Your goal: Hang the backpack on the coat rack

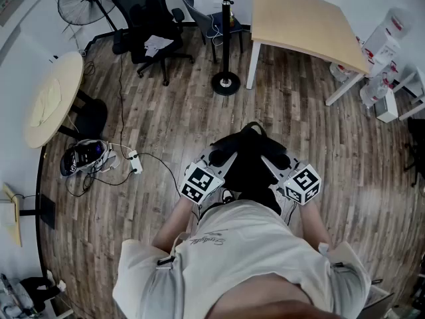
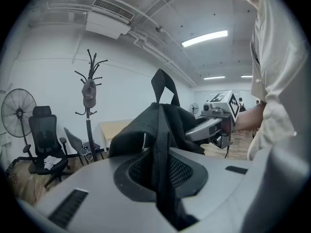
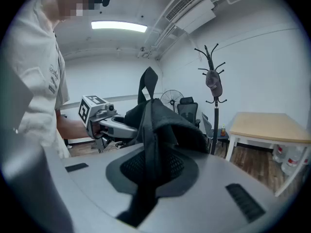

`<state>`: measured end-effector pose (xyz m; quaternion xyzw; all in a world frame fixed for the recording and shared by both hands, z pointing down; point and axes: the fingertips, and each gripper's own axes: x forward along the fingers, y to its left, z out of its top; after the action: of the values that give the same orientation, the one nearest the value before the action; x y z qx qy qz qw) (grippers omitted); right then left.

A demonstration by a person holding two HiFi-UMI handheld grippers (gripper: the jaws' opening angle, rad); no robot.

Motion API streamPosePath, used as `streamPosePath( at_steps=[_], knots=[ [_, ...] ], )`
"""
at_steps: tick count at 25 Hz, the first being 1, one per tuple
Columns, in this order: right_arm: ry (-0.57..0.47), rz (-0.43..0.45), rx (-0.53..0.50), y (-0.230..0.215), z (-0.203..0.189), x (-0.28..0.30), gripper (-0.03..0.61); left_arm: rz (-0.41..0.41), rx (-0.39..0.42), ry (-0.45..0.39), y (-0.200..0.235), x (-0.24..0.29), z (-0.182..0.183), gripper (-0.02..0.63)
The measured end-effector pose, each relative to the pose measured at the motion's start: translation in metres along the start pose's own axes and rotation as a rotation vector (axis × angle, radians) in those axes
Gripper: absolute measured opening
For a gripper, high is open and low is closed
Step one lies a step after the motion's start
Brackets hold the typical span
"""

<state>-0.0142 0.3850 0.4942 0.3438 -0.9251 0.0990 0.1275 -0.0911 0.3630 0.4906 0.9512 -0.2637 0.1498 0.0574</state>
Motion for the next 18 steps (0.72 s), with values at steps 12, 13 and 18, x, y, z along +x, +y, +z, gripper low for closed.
streamPosePath(
  at_steps=[12,13,18],
  knots=[
    [0.029,-0.017,0.057,-0.031,-0.011,0.025,0.029,-0.036,-0.06,0.047,0.026,0.025,-0.013,0.044],
    [0.03,-0.008,0.06,-0.037,-0.011,0.029,0.029,-0.032,-0.066,0.054,0.032,0.029,-0.014,0.046],
    [0.022,0.026,0.095,-0.075,-0.005,0.053,0.029,0.015,-0.094,0.088,0.065,0.054,-0.008,0.044]
  ],
)
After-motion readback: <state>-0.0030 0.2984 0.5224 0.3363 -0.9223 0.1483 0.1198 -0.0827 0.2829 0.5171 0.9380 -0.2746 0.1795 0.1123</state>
